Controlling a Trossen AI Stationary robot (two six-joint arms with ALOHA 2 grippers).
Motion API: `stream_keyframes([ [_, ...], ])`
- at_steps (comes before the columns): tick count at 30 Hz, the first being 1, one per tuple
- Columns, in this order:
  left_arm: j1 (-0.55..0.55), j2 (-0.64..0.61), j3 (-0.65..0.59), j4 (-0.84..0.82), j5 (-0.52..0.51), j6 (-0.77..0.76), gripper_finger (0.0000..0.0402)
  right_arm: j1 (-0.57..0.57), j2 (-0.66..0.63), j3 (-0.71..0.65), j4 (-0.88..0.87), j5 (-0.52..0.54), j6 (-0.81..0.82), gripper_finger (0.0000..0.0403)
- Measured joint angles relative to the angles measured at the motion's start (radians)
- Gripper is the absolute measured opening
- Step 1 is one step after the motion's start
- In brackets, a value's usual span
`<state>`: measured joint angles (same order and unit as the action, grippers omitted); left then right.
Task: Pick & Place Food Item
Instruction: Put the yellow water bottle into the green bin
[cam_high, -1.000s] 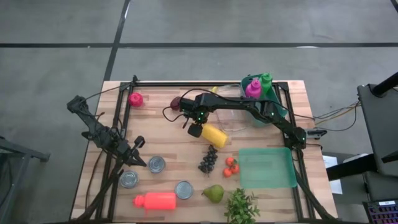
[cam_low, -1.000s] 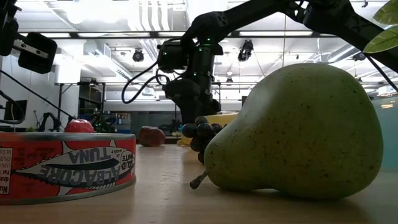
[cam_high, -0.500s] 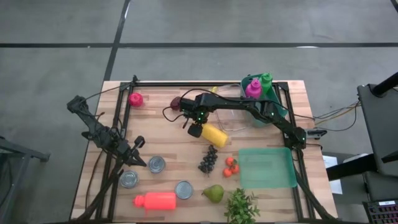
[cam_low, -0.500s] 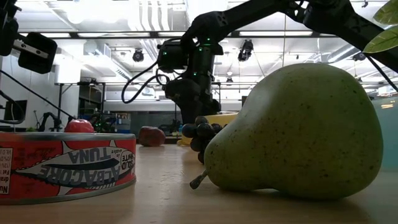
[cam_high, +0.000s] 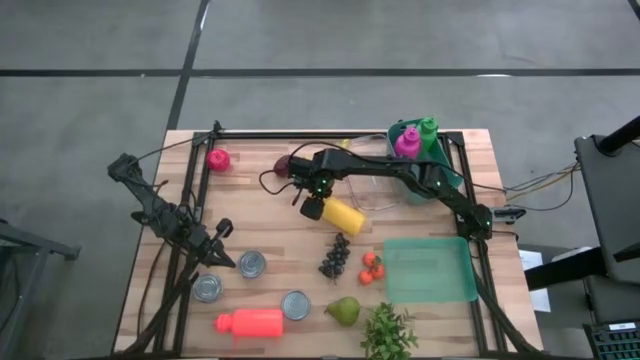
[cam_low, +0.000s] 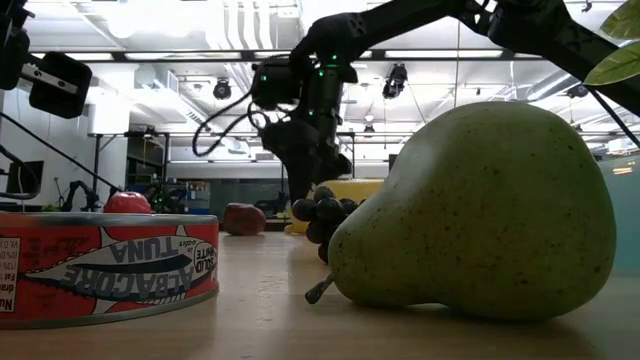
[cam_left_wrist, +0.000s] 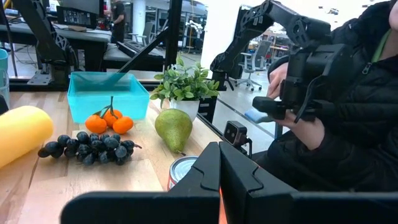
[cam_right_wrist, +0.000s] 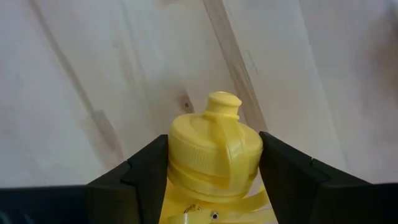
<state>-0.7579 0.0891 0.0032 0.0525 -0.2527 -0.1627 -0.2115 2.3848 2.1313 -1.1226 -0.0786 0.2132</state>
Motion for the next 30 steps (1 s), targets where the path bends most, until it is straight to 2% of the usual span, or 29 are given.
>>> stream_keyframes([
  [8,0.000,0.000,0.000,0.000,0.000,0.000,0.0000,0.034,-0.005,0.122,0.003,0.034,-0.042,0.0215],
  [13,0.000,0.000,0.000,0.000,0.000,0.000,0.0000,0.082,-0.007,0.226,0.014,0.144,-0.105,0.0218],
  [23,0.000,0.000,0.000,0.000,0.000,0.000,0.0000,0.155,-0.087,0.205,0.228,0.309,-0.209,0.0219],
  [30,0.000,0.000,0.000,0.000,0.000,0.000,0.0000,0.160,-0.148,0.203,0.258,0.317,-0.232,0.0219],
])
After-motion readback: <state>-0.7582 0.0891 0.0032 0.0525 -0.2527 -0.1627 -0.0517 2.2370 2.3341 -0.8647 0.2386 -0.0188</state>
